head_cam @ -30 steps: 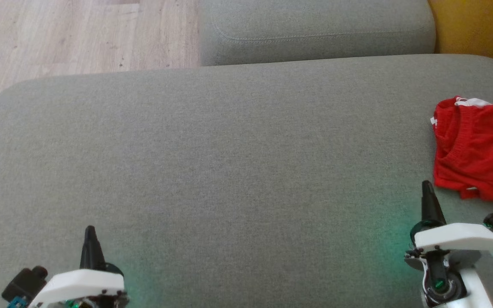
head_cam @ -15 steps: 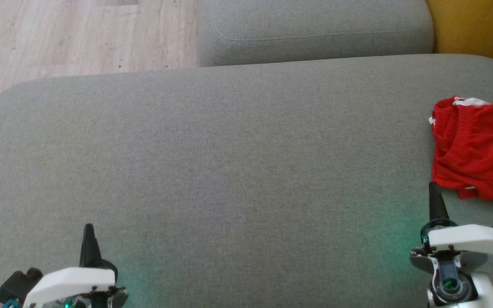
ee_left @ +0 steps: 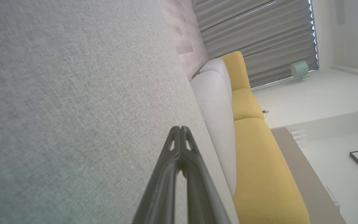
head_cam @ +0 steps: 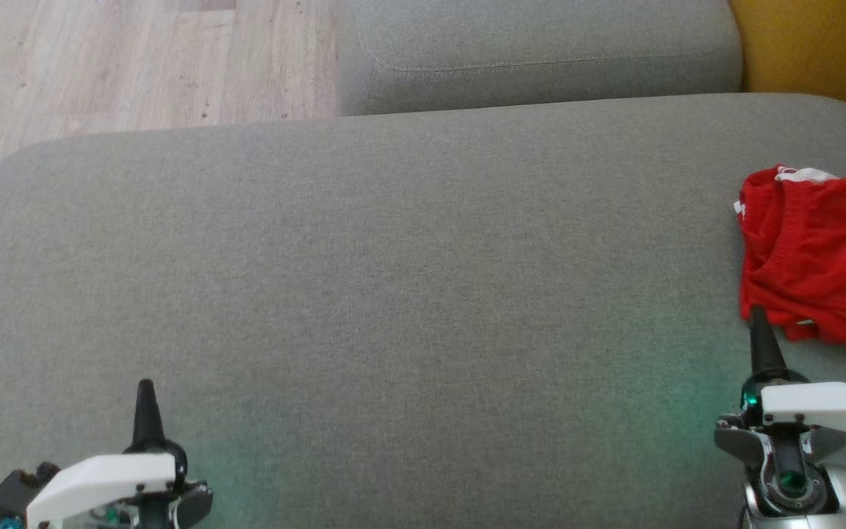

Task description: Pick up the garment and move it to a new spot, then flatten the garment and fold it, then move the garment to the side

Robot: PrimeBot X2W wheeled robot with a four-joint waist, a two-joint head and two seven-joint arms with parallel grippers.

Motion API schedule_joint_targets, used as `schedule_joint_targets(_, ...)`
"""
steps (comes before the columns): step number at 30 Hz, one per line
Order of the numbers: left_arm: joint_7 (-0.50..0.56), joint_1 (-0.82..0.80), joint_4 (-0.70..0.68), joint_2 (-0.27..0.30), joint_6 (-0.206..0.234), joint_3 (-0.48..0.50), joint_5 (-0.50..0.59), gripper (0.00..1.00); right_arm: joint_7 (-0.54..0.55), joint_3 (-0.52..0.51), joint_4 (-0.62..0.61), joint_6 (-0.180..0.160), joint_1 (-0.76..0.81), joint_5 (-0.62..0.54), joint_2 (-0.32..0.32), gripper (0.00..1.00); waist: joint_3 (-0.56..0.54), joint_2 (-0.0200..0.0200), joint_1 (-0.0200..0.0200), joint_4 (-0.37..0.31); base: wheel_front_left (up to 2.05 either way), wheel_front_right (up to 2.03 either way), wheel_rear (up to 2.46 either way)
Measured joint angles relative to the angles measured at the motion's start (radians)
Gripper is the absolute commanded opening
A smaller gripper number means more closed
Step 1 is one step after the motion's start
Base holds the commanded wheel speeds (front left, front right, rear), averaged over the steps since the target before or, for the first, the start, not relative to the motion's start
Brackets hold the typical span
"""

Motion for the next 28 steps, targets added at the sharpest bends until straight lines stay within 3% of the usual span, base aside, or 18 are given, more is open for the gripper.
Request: schedule_joint_targets(28,0.082,-0.023,-0.029,-0.001,-0.027,0.037,-0.316,0.00,0.082,-0.053,-0.075,0.000,0.021,0.315,0.000,0.00,-0.004,0.0000,0.0000,-0.006,0.00,0.00,0.00)
